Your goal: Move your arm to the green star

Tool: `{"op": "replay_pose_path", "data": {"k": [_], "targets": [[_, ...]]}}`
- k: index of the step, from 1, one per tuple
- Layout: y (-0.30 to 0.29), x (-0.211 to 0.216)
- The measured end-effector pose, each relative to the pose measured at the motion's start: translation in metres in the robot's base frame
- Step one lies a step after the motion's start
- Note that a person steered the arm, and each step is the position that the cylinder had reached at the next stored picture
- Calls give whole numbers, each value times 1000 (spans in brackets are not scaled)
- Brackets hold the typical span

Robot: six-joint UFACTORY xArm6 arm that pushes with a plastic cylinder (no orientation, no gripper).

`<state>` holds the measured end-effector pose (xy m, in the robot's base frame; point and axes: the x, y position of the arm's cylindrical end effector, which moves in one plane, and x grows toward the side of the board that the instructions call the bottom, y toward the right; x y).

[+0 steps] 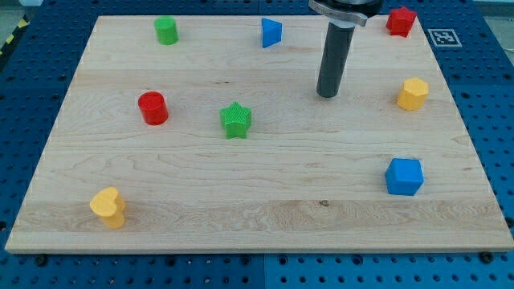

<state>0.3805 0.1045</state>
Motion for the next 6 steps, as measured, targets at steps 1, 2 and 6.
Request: {"op": "replay_pose_path", "data": {"k": [1, 2, 6], "targets": [[-5, -16], [-13, -19], [-127, -3]]}}
